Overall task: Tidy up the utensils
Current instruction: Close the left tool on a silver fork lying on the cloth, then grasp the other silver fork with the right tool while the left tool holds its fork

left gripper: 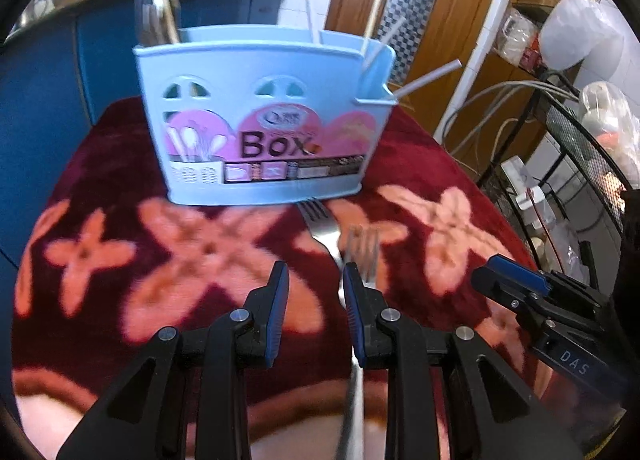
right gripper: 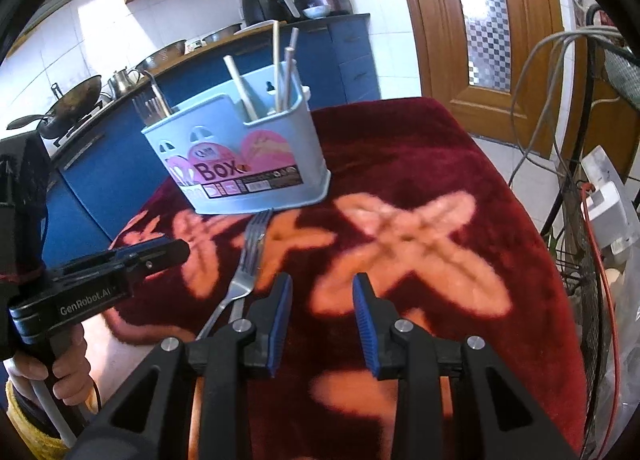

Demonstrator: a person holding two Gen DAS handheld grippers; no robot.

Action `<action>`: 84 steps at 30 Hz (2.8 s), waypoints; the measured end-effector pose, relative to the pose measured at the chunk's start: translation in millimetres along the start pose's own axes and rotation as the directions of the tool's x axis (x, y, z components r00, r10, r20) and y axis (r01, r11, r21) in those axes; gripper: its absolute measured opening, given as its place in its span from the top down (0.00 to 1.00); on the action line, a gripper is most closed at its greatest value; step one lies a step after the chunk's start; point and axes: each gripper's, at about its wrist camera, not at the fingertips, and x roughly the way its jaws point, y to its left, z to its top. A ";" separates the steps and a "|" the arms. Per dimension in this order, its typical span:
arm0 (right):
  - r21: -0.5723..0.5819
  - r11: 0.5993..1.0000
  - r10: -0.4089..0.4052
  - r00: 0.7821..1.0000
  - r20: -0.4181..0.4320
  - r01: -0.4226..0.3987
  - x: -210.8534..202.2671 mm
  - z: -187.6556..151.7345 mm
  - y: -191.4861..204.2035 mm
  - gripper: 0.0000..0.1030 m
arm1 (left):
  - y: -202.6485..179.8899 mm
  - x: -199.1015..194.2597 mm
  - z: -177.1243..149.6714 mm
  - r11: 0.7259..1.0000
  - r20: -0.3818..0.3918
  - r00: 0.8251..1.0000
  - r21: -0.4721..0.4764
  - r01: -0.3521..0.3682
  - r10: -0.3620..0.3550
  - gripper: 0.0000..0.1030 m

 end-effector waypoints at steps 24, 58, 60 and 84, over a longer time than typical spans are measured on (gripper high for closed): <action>0.034 0.999 0.026 1.000 -0.017 -0.026 12.1 -6.4 -17.3 0.66 | -26.3 54.3 0.6 0.995 -0.068 0.997 0.082 0.054 -0.048 0.66; 0.029 0.999 0.038 0.999 -0.023 -0.038 15.5 -8.0 -14.1 0.66 | 46.2 60.3 9.8 0.979 -0.065 0.993 -0.185 0.088 -0.102 0.76; 0.026 0.999 0.038 0.999 -0.024 -0.038 16.1 -7.9 -12.8 0.66 | 48.7 61.9 10.8 0.977 -0.069 0.991 -0.190 0.097 -0.112 0.78; -0.062 0.995 0.074 0.993 -0.089 -0.080 37.8 13.1 20.9 0.66 | 55.7 16.2 5.2 0.988 0.055 0.996 -0.144 -0.060 0.068 0.80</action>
